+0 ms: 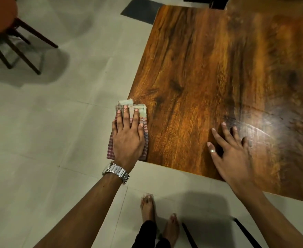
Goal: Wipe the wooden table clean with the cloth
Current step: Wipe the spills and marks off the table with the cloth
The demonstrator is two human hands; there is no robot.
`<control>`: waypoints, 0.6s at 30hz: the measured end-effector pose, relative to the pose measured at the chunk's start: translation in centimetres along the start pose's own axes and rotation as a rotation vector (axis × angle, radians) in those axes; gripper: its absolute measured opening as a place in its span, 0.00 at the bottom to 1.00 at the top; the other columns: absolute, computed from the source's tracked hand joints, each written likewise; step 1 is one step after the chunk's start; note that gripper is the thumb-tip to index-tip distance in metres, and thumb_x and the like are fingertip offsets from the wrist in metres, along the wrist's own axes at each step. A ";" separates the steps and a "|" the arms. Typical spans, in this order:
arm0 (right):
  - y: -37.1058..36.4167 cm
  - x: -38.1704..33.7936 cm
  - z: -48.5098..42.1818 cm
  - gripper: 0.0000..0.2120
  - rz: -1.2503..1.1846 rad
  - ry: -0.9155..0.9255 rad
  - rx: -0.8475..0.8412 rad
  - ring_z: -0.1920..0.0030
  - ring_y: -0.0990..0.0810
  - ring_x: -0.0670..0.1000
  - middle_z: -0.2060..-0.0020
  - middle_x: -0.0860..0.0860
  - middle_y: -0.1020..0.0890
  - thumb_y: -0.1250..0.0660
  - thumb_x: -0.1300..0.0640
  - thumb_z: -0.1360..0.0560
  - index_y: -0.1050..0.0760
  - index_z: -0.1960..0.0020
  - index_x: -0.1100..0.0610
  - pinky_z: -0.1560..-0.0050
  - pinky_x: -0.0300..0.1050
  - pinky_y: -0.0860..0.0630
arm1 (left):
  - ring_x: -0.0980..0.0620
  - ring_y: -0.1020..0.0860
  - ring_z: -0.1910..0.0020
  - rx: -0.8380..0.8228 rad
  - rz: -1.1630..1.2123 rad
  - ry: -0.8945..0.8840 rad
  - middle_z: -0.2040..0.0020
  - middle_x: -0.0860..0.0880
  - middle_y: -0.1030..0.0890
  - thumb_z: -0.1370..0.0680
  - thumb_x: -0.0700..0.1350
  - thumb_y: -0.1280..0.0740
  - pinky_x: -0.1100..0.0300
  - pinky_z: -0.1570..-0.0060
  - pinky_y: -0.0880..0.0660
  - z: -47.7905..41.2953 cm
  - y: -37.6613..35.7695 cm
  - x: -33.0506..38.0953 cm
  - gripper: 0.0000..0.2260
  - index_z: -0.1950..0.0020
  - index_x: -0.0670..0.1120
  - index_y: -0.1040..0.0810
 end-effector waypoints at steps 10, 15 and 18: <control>1.3 1.2 -5.0 0.30 0.054 -0.055 -0.061 0.19 0.58 0.53 0.19 0.47 0.54 0.49 0.38 0.19 0.48 0.20 0.44 0.21 0.62 0.55 | 0.42 0.56 0.17 -0.024 -0.040 -0.051 0.16 0.44 0.54 0.15 0.56 0.55 0.40 0.19 0.52 -8.5 -0.1 3.3 0.27 0.16 0.51 0.51; 2.0 0.9 -8.1 0.30 0.036 -0.072 -0.088 0.19 0.59 0.54 0.19 0.47 0.56 0.49 0.37 0.19 0.50 0.19 0.44 0.21 0.63 0.56 | 0.41 0.54 0.17 -0.012 -0.046 -0.064 0.16 0.44 0.52 0.15 0.55 0.54 0.40 0.20 0.52 -11.7 -0.1 4.3 0.27 0.16 0.51 0.51; 2.4 0.7 -10.2 0.30 0.036 -0.085 -0.098 0.19 0.60 0.54 0.19 0.47 0.56 0.49 0.37 0.19 0.50 0.19 0.44 0.22 0.64 0.56 | 0.42 0.55 0.17 -0.004 -0.047 -0.079 0.16 0.44 0.52 0.15 0.55 0.54 0.41 0.19 0.52 -14.0 -0.2 4.9 0.27 0.16 0.51 0.51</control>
Point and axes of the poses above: each hand's wrist, its own z-axis away from the middle knuckle, its own y-axis out of the back of the hand, x = y × z, the point moved 5 cm from there along -z, towards the middle knuckle
